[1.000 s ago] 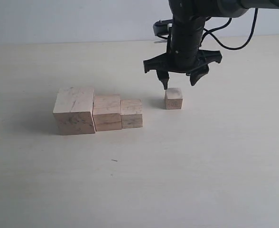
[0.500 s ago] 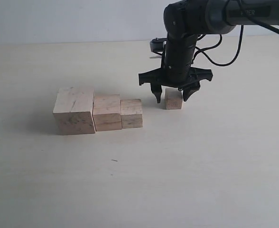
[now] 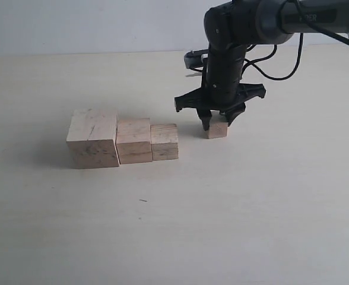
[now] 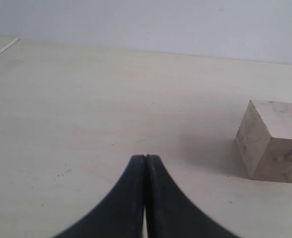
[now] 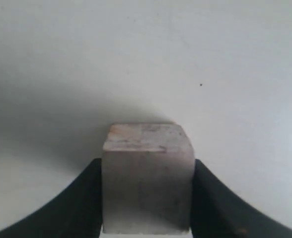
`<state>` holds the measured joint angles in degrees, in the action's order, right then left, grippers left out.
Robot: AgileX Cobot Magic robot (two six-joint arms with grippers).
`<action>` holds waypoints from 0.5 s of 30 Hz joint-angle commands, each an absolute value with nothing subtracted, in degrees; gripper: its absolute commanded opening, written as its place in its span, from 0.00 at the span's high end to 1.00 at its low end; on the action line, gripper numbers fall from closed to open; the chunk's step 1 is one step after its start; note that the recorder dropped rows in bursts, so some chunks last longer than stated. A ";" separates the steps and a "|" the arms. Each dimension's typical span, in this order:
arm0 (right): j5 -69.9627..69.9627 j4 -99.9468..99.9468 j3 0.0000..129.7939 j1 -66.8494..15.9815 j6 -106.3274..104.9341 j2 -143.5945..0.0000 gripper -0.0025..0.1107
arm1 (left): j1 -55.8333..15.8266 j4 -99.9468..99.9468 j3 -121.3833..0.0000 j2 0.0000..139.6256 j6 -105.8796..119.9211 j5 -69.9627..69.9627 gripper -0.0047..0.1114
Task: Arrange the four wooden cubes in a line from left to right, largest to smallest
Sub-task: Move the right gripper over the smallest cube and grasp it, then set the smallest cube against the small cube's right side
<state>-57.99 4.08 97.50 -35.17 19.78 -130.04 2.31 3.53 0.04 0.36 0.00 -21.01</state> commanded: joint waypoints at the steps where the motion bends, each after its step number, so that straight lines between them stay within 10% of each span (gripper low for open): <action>1: -65.43 4.71 97.60 -35.16 1.14 -129.86 0.98 | 2.12 3.41 0.00 0.00 0.00 -20.43 0.96; 15: -69.96 -9.63 97.28 -32.13 -51.36 -123.20 0.98 | 2.12 3.41 0.00 0.00 0.00 -20.43 0.96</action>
